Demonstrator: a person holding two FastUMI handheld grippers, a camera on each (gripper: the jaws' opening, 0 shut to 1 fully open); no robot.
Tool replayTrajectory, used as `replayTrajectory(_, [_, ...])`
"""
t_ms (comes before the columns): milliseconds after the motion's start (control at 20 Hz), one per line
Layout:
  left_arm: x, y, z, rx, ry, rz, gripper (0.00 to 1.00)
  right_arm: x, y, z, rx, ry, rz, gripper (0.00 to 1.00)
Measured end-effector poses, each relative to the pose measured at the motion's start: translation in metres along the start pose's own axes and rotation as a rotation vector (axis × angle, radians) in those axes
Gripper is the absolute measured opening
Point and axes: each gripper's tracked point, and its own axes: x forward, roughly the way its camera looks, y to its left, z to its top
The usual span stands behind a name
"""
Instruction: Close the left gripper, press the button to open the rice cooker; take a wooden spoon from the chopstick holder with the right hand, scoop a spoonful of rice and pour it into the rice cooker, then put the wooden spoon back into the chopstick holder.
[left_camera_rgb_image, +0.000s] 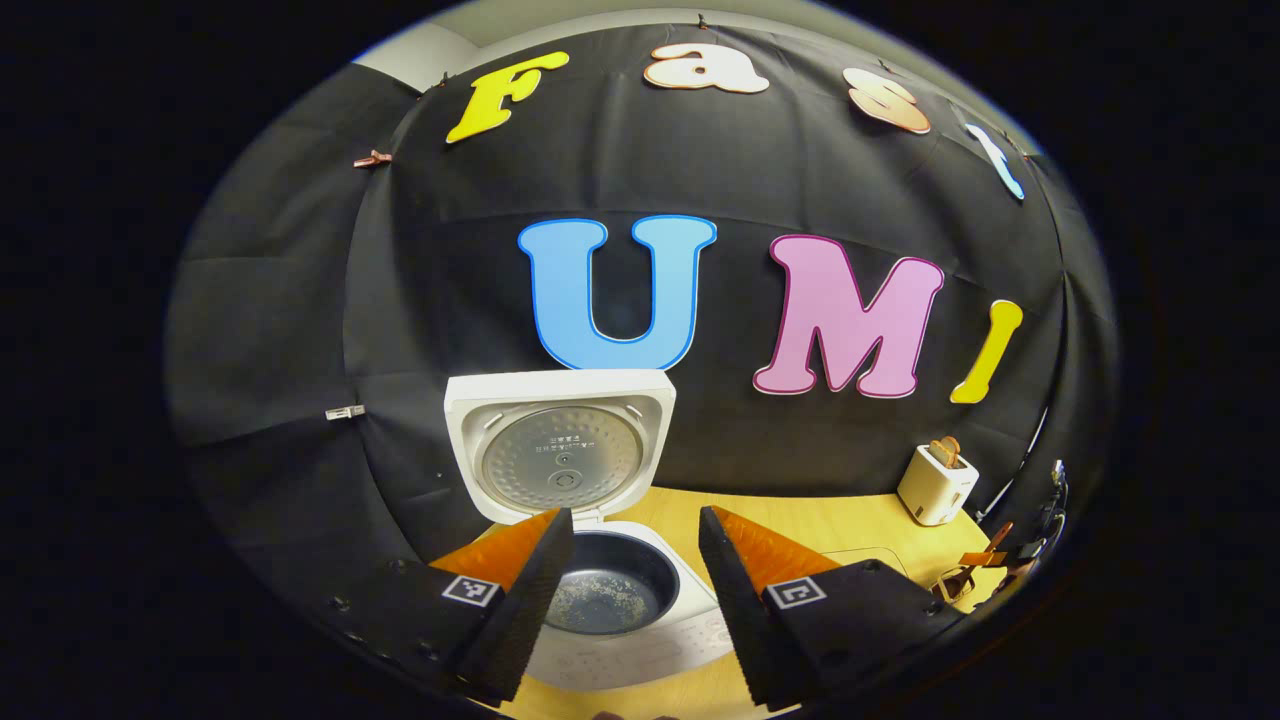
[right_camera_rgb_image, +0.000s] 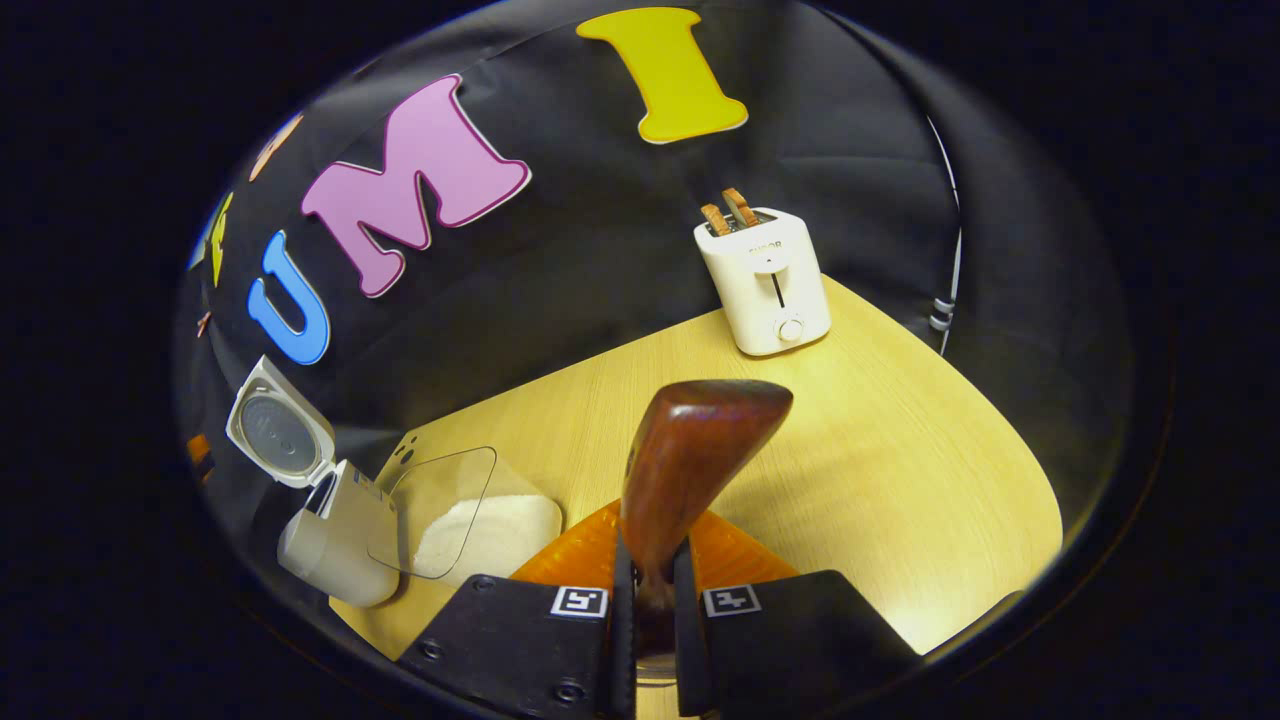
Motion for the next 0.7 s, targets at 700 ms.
replayTrajectory(700, [0.001,0.013,0.001,-0.022,-0.004,0.018,0.82,0.004,0.014,-0.01,-0.057,0.008,-0.012,0.2])
